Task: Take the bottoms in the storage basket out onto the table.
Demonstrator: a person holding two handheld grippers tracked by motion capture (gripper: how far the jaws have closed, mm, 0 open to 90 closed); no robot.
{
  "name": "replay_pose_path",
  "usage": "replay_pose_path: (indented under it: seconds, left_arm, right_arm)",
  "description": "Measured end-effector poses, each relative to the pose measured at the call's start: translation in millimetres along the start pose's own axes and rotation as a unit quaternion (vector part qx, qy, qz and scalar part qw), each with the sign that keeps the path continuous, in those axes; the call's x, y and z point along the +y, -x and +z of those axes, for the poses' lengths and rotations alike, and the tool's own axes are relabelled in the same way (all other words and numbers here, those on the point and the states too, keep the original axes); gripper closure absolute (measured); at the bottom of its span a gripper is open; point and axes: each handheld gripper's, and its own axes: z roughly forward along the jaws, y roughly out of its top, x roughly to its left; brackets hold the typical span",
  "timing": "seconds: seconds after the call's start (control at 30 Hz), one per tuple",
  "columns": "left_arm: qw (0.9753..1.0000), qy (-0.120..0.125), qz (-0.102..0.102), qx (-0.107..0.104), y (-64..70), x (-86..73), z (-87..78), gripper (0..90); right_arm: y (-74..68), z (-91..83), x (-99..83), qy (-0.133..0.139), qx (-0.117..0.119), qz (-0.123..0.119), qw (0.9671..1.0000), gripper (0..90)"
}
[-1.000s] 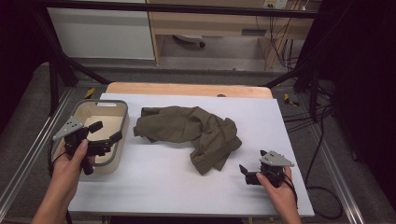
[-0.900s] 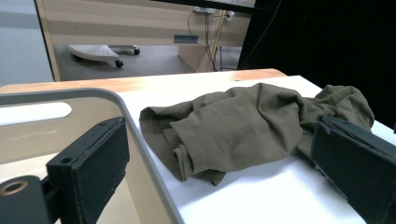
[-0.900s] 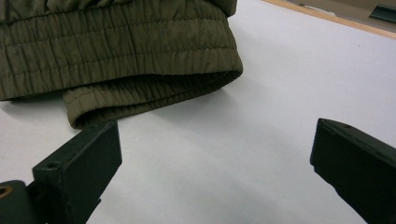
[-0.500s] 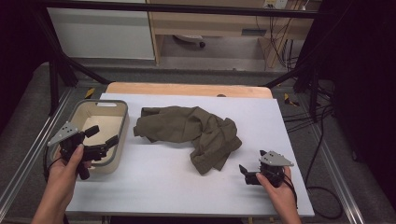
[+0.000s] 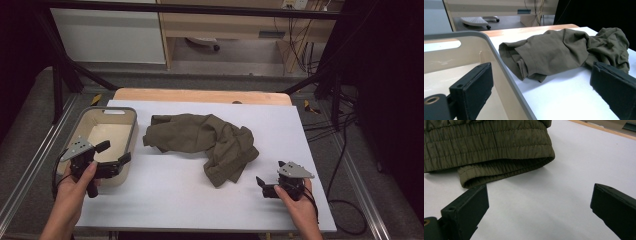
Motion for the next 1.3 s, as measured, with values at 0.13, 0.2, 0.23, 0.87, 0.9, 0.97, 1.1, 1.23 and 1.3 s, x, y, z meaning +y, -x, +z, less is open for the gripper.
replay_pose_path:
  seconds: [0.13,0.2,0.23,0.87,0.9,0.97,1.1,1.23,1.3]
  left_arm:
    - [0.9999,-0.01,0.01,0.002,3.3,-5.3,2.4,4.6]
    - [0.9997,-0.016,0.019,0.004,6.2,-7.3,3.5,4.5]
    - [0.9996,-0.019,0.023,0.005,7.3,-8.1,3.8,4.5]
    - [0.9996,-0.027,-0.002,0.005,-5.9,-25.9,1.0,5.1]
    - [0.9997,-0.023,-0.006,0.004,-7.6,-26.2,-0.2,5.1]
    - [0.9997,-0.023,-0.003,0.007,-9.5,-26.6,-1.5,5.1]
    - [0.9997,-0.021,0.001,0.01,-10.2,-27.2,-1.6,5.2]
    - [0.9997,-0.021,0.008,0.013,-7.1,-26.6,-0.6,5.3]
    - [0.9997,-0.014,0.012,0.014,-3.7,-23.8,-1.5,5.5]
  right_arm:
    - [-0.6,0.4,0.3,-0.001,0.0,-0.001,1.0,2.5]
    - [-0.6,0.8,0.2,-0.001,0.0,-0.003,1.0,2.4]
    - [-0.8,1.0,0.2,-0.001,0.0,-0.002,1.0,2.4]
    - [-1.8,2.4,-0.6,-0.004,-0.001,0.002,1.0,2.2]
    - [-1.8,2.7,-0.6,-0.005,-0.003,0.003,1.0,2.2]
    - [-1.9,3.4,-0.6,-0.005,-0.007,0.006,0.9999,2.2]
    - [-1.8,6.2,-0.8,-0.014,-0.022,0.015,0.9995,2.4]
    - [-1.3,9.2,-1.9,-0.026,-0.034,0.025,0.9987,2.6]
    - [-1.1,11.8,-3.8,-0.037,-0.04,0.03,0.998,2.5]
